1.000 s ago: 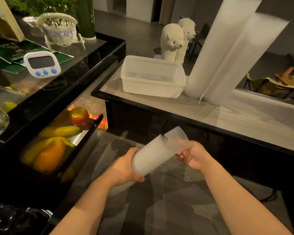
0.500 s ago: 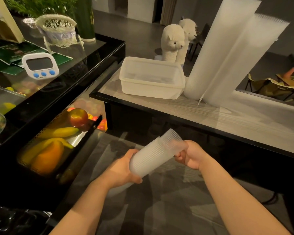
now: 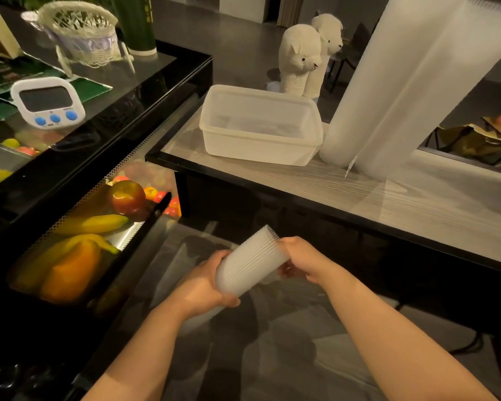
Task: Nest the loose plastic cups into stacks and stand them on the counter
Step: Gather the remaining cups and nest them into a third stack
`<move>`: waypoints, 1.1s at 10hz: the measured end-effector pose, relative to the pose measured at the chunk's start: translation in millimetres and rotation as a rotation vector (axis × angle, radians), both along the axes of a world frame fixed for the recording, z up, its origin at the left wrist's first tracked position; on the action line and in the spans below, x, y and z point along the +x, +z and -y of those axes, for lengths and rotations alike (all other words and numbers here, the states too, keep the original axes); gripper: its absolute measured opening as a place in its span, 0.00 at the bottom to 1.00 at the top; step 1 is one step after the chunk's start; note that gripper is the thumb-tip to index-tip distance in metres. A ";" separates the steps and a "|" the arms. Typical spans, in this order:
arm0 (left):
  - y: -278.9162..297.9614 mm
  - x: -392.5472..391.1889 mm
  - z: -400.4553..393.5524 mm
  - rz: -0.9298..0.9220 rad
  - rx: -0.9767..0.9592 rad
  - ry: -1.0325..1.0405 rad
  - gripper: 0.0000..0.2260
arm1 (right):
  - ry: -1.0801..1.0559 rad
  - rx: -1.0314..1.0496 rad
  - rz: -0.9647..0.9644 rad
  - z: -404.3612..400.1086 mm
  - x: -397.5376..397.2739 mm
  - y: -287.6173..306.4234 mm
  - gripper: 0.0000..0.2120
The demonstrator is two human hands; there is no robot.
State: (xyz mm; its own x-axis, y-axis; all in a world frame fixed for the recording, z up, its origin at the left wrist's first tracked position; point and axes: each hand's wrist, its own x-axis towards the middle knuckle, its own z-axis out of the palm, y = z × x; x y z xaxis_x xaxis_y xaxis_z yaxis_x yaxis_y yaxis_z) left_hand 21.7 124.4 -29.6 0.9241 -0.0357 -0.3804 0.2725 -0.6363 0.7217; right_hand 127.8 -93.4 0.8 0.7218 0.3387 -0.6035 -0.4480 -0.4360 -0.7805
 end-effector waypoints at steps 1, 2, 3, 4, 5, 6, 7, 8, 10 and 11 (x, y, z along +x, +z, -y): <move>-1.1 4.4 -7.6 -0.017 0.015 0.068 0.46 | -0.290 0.130 -0.080 -13.5 13.3 -6.0 0.19; -1.2 6.4 -16.7 -0.026 0.031 0.121 0.45 | -0.301 -0.185 -0.036 -27.3 37.1 -25.1 0.18; -0.2 5.8 -23.2 -0.020 0.053 0.141 0.44 | -0.057 -0.451 0.215 -35.2 52.9 -38.9 0.24; 0.4 6.3 -26.4 -0.027 0.051 0.163 0.44 | 0.072 -0.438 0.329 -44.9 58.2 -48.5 0.25; -1.8 5.8 -29.0 -0.042 0.035 0.183 0.45 | 0.081 -0.430 0.247 -52.7 62.5 -57.3 0.15; -2.9 3.8 -30.4 -0.038 0.053 0.187 0.45 | 0.253 -0.527 0.194 -56.8 64.0 -60.5 0.20; -1.9 3.1 -32.1 -0.038 0.054 0.189 0.45 | 0.186 -0.535 0.230 -56.8 69.3 -67.6 0.21; -4.0 3.3 -36.4 -0.042 0.042 0.185 0.45 | 0.211 -0.508 0.189 -51.9 76.5 -82.7 0.20; -6.7 2.9 -34.4 -0.065 0.056 0.140 0.46 | 0.074 -0.736 0.312 -33.7 64.4 -65.6 0.13; -7.8 1.5 -30.6 -0.071 0.057 0.093 0.45 | -0.032 -0.685 0.275 -19.2 25.7 -31.6 0.22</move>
